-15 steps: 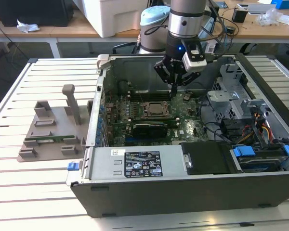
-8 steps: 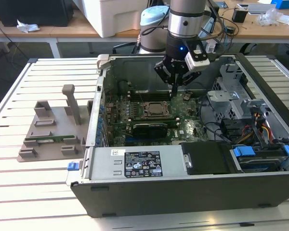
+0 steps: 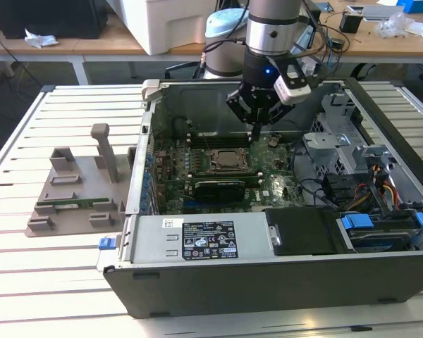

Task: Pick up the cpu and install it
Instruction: 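Install the first cpu locking lever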

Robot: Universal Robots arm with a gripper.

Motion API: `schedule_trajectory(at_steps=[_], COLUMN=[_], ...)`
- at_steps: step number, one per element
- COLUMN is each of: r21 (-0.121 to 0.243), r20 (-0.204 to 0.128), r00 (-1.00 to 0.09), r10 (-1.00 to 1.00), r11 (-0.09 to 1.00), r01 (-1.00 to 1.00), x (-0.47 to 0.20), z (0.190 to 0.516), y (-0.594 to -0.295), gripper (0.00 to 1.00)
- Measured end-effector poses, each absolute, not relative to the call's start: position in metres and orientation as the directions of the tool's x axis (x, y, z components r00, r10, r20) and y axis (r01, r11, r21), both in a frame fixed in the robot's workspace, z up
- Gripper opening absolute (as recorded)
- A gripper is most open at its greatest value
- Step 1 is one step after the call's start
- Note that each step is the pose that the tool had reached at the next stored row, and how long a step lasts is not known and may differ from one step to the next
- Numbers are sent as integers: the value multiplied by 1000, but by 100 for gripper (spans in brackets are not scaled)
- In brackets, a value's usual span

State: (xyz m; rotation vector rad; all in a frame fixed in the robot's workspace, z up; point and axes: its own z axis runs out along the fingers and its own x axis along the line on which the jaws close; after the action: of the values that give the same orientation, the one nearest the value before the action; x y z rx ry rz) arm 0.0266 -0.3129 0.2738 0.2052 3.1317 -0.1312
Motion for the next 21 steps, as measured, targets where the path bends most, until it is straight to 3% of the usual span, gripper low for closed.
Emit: schedule_trajectory(at_steps=[12,15,16,21], r21=[-81,-26,12,19], r20=[-6,-7,-8,-8], r00=[-1000,-1000,-1000,-1000], r10=[-17,-18,-17,-17], r11=[997,1000,1000,1000], r01=[-17,-18,-18,-18], x=[27,27,27,26], z=[274,274,274,274], y=[-313,-313,-313,-313], gripper=[11,11,11,11])
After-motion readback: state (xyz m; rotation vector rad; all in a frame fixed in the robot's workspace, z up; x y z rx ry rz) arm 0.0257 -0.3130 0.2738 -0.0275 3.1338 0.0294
